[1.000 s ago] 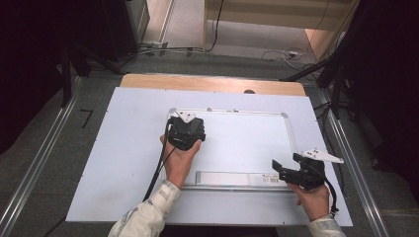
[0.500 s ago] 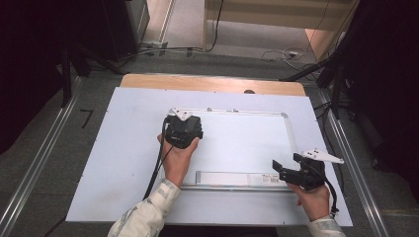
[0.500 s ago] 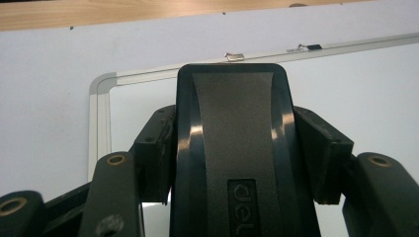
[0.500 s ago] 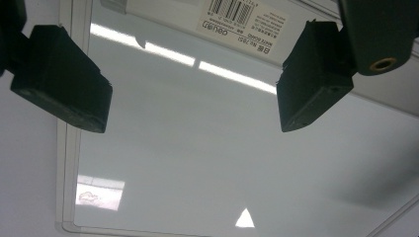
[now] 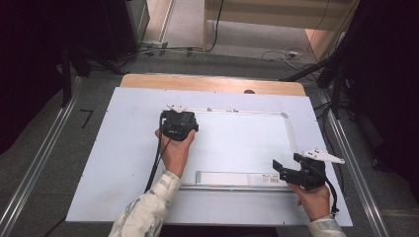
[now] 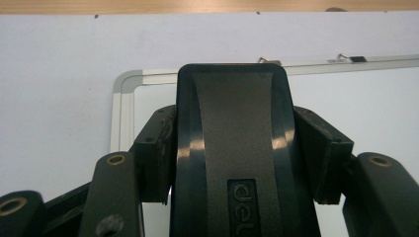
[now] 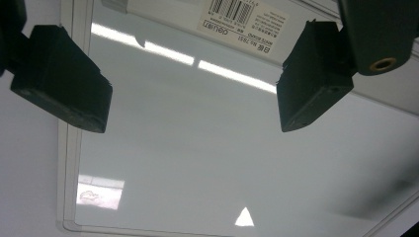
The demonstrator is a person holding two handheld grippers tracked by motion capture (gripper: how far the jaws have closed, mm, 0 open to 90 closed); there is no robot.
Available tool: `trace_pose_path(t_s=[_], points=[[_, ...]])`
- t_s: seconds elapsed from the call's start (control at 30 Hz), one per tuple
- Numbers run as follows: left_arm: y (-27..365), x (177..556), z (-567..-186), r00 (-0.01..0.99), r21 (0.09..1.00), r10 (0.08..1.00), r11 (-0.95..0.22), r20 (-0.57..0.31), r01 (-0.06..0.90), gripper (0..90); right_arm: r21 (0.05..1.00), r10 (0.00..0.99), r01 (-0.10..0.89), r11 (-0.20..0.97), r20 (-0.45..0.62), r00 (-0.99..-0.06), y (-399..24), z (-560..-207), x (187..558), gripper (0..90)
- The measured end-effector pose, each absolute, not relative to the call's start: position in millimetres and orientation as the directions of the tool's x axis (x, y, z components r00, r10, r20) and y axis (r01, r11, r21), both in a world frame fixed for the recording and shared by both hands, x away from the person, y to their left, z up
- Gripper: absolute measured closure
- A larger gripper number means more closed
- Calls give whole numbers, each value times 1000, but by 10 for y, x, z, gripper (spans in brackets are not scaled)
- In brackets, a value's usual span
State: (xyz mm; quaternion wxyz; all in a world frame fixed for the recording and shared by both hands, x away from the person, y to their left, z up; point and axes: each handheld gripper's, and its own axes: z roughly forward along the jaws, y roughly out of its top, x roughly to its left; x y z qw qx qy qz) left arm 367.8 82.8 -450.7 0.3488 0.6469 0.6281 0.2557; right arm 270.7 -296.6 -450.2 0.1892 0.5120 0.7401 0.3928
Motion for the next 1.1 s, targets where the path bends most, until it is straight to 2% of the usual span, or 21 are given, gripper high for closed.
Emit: trace_pose_path(t_s=[0.63,0.83,1.1], points=[[972,4054,-4664,-18,746,996,78,-89,661,414,776,907,610,163,125,-402,-2982,-4505,2713,126],[993,4107,-4723,-16,745,998,58,-63,664,414,776,906,609,163,127,-404,-2985,-4506,2713,126],[972,4138,-4775,-25,732,997,72,-75,677,414,775,906,610,163,127,-404,-2984,-4507,2713,126]])
